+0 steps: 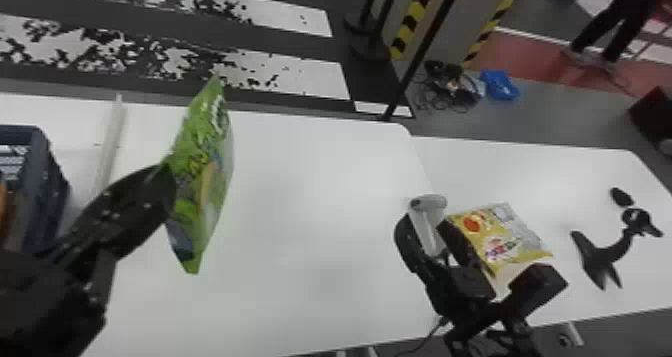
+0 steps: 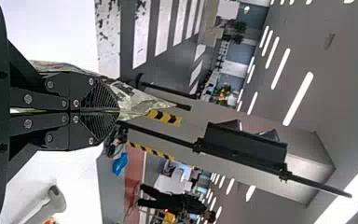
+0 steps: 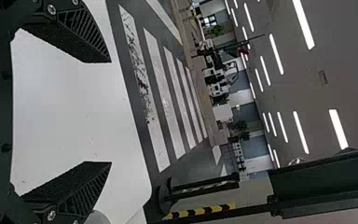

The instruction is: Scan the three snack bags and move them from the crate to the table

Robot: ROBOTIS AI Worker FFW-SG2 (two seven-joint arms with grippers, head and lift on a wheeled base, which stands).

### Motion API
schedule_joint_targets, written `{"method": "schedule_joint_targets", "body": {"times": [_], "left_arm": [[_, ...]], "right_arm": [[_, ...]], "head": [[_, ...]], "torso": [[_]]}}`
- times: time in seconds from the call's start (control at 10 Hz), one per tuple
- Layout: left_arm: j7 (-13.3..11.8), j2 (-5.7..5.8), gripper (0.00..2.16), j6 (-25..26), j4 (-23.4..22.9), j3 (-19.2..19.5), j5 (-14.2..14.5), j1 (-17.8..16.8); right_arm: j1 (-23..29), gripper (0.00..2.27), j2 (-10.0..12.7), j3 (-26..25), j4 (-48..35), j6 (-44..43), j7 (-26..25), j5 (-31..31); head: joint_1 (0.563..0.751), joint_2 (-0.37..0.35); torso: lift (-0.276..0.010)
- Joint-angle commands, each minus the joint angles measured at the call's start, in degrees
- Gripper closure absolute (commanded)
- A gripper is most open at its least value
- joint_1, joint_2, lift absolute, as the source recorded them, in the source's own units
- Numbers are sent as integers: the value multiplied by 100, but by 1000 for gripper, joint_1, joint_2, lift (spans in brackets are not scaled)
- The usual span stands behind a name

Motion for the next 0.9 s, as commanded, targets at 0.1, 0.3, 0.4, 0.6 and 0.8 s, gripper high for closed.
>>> {"method": "schedule_joint_targets", "body": {"times": [0.1,0.3,0.4,0.6,0.8], "left_arm": [[-199,-53,1872,531,883,-764,141,-675],[-806,-405,1899,971,1622,-720,826,-1115],[-1078,-598,1899,971,2175,-580,1143,-1317],[-1509,-842,1899,865,3379,-299,1230,-1756],[-1518,-842,1895,795,3757,-193,1020,-1879]], "right_arm": [[-9,110,0,-70,19,0,0,0],[-150,110,0,-61,19,176,0,26],[-185,110,-18,-61,19,264,9,26],[-282,110,-106,-53,72,369,9,44],[-396,110,-176,-9,134,527,27,26]], "head": [[695,-350],[695,-350],[695,-350],[695,-350],[695,-350]], "torso": [[-62],[-62],[-62],[-62],[-62]]}}
